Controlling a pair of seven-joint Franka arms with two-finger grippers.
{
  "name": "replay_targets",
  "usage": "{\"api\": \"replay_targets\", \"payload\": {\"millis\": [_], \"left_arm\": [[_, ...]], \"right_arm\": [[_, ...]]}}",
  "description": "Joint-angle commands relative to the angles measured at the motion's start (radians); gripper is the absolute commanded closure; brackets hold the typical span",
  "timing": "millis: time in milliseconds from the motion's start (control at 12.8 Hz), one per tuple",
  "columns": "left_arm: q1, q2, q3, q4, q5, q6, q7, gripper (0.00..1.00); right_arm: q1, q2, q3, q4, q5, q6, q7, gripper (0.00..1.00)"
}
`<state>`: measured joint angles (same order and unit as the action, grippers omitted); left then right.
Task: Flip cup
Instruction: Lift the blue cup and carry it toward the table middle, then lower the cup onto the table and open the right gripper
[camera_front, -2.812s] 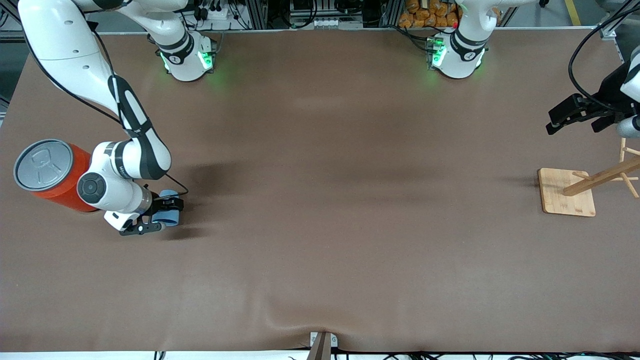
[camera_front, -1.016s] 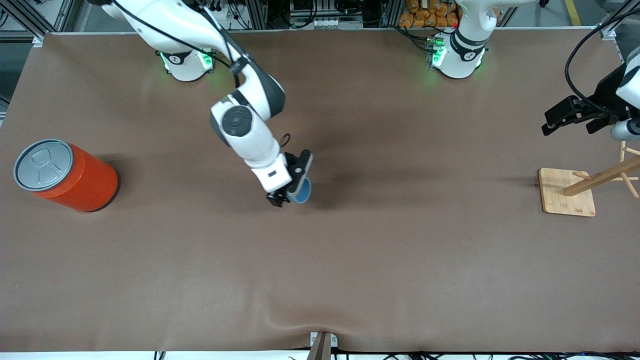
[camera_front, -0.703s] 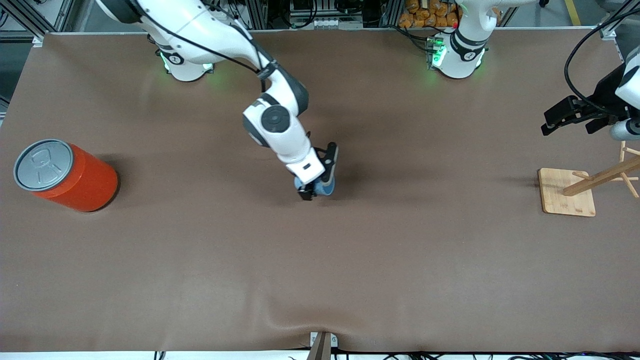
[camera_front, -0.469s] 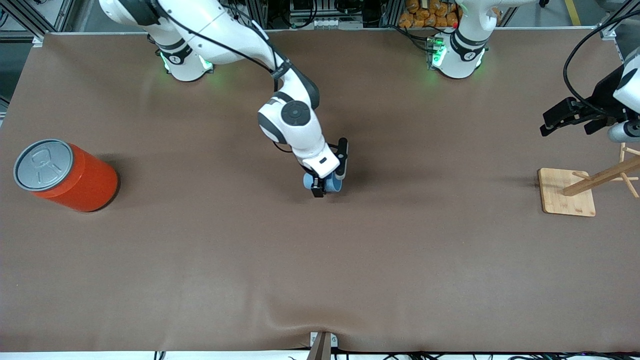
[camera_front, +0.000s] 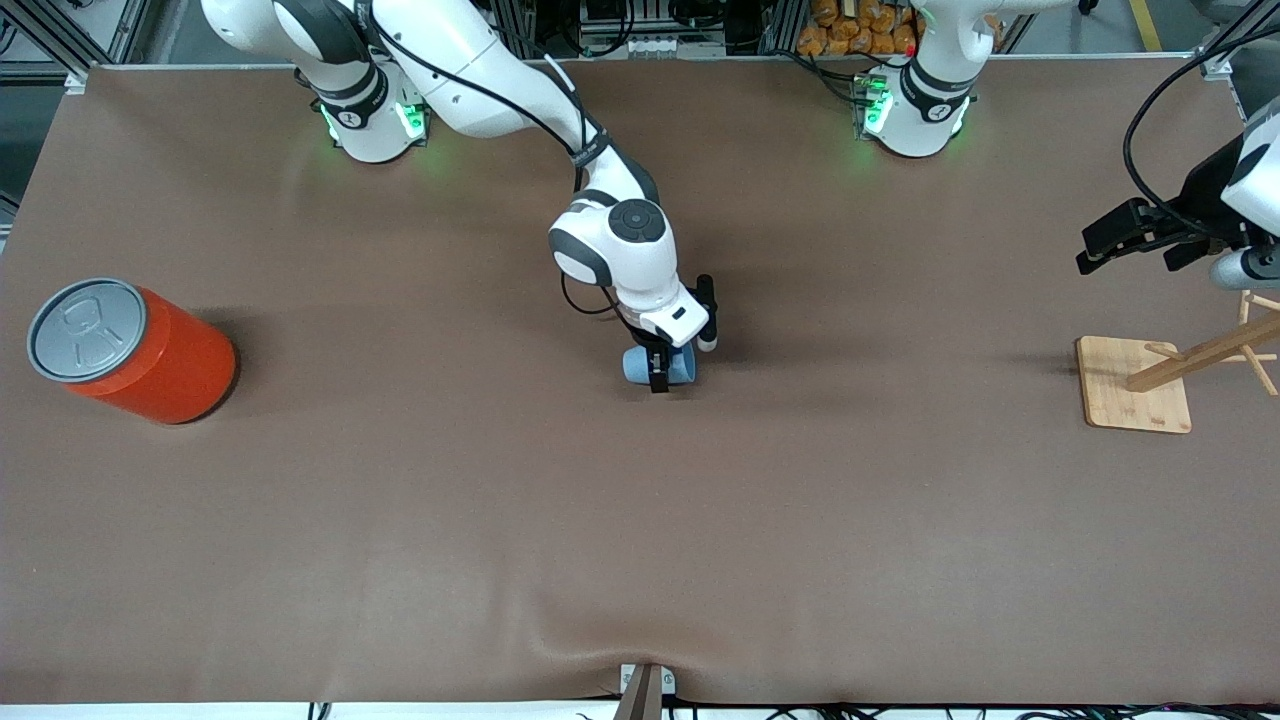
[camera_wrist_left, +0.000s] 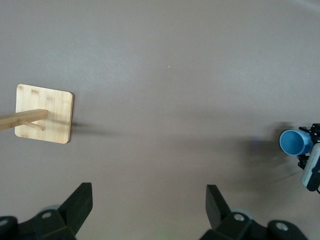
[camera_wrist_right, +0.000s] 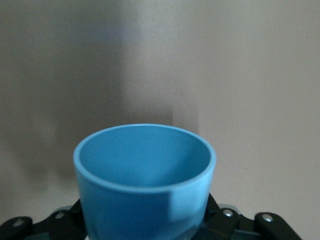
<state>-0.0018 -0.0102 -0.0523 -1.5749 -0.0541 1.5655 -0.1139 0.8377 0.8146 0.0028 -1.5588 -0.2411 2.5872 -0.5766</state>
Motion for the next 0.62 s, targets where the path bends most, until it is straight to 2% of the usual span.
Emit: {"api": "replay_targets", "payload": {"millis": [0,234,547], "left_arm": [[0.005,0.004,0.002,0.01,-0.03,-0.018,0.022,0.0],[0.003,0.006,0.002,0.01,-0.033,-0.021,0.022,0.0],[0.002,0.016,0.002,0.019,-0.061,-0.021,0.017,0.0]], "right_arm": [[0.004,0.015,-0.009,0.029,-0.044,0.004,0.017,0.0],[-0.006,-0.023,-0.009,0.026,-0.03,-0.024,0.026,0.0],[-0.008,-0.109,-0.004,0.029,0.014,-0.208,0.113,0.0]]}}
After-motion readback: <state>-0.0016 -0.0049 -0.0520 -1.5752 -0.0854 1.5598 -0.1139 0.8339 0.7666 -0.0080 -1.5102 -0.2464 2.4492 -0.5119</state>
